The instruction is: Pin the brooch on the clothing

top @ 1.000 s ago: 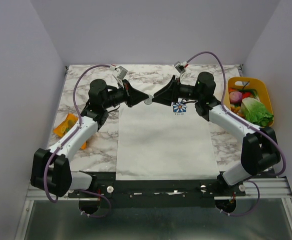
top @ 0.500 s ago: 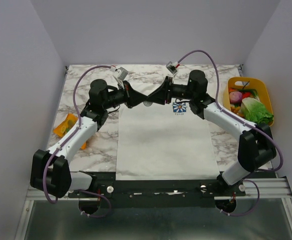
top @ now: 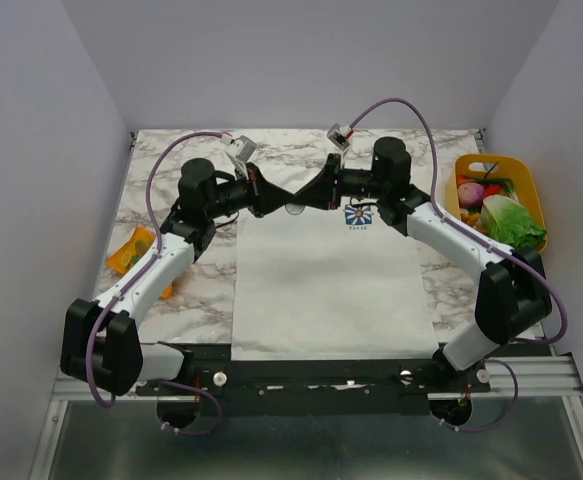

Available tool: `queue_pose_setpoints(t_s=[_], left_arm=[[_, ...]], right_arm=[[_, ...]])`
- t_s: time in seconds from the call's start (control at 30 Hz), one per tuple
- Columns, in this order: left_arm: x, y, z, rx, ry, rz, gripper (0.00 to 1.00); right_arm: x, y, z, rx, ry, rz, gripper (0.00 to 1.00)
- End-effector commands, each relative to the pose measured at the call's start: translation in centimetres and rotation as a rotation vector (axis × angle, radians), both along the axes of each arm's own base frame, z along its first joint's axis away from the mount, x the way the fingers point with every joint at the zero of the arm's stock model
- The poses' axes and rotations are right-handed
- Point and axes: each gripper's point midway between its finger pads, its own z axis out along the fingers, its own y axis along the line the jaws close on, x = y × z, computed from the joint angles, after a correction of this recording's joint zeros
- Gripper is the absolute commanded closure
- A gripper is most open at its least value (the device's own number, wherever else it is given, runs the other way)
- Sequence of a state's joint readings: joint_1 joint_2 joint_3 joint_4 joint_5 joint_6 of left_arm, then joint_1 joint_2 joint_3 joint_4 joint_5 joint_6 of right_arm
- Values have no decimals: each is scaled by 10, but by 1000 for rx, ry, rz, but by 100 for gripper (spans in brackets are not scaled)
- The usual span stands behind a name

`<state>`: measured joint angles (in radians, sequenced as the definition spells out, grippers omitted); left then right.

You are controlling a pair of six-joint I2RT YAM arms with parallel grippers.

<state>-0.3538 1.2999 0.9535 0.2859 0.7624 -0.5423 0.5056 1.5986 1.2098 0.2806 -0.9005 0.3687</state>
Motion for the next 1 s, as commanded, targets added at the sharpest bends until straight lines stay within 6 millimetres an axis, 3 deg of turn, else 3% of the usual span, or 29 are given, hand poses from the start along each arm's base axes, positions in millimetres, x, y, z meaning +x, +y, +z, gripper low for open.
queue_pose_setpoints(t_s=[0.0, 0.1, 0.13, 0.17, 0.27, 0.53, 0.77, 0.97], left_arm=[[4, -1, 31, -36, -67, 20, 100], [6, -1, 30, -36, -64, 27, 100], [7, -1, 30, -37, -64, 32, 100], [7, -1, 31, -38, -64, 33, 100], [7, -1, 33, -46, -67, 33, 100], [7, -2, 28, -42, -60, 27, 100], [7, 2, 19, -6, -53, 48, 100], [4, 3, 19, 0, -60, 40, 100]], right_arm=[[-2, 2, -18, -74, -27, -25, 99], [-3, 1, -20, -81, -35, -23, 98], [-3, 2, -21, -81, -30, -22, 88], [-4, 2, -21, -81, -24, -19, 58], [-3, 4, -22, -73, -6, -16, 46], [-2, 7, -23, -52, 24, -10, 46], [-10, 8, -5, 9, 19, 14, 33], [-12, 1, 20, 90, 15, 23, 33]])
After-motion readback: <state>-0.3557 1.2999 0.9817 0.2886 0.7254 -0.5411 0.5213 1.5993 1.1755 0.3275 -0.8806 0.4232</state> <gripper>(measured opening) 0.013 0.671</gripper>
